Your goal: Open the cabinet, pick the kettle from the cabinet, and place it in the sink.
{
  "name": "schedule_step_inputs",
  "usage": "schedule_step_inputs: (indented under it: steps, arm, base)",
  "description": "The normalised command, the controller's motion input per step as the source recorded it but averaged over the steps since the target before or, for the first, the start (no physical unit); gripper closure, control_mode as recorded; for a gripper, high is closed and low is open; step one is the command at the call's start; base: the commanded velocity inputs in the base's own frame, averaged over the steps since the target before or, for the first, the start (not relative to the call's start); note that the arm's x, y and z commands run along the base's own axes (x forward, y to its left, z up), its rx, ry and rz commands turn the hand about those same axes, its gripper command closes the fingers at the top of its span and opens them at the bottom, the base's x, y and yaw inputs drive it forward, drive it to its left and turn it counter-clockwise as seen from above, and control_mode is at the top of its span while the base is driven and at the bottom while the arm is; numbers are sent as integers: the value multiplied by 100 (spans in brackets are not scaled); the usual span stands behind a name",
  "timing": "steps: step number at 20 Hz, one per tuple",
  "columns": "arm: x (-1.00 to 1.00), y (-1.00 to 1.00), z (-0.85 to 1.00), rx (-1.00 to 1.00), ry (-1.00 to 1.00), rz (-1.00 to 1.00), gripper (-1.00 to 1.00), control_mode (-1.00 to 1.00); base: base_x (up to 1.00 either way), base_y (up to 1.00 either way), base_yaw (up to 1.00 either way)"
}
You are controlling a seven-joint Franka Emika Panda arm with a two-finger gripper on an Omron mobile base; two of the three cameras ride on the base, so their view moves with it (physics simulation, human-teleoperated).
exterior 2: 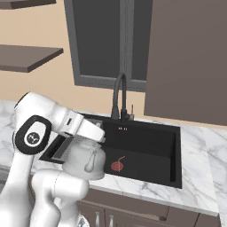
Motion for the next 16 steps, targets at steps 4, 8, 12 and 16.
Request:
schedule_step_inputs:
  steps: [4,8,12,16]
  arm:
    - [2,-26,-8,17,0,28,100,-100]
    - [7,-13,-12,16,0,23,100,-100]
    - [11,-6,-13,16,0,20,100,-100]
    - [19,-5,-10,18,-1,17,100,-100]
  base:
    - [0,0,0]
    - [0,0,0]
    - [0,0,0]
    - [0,0,0]
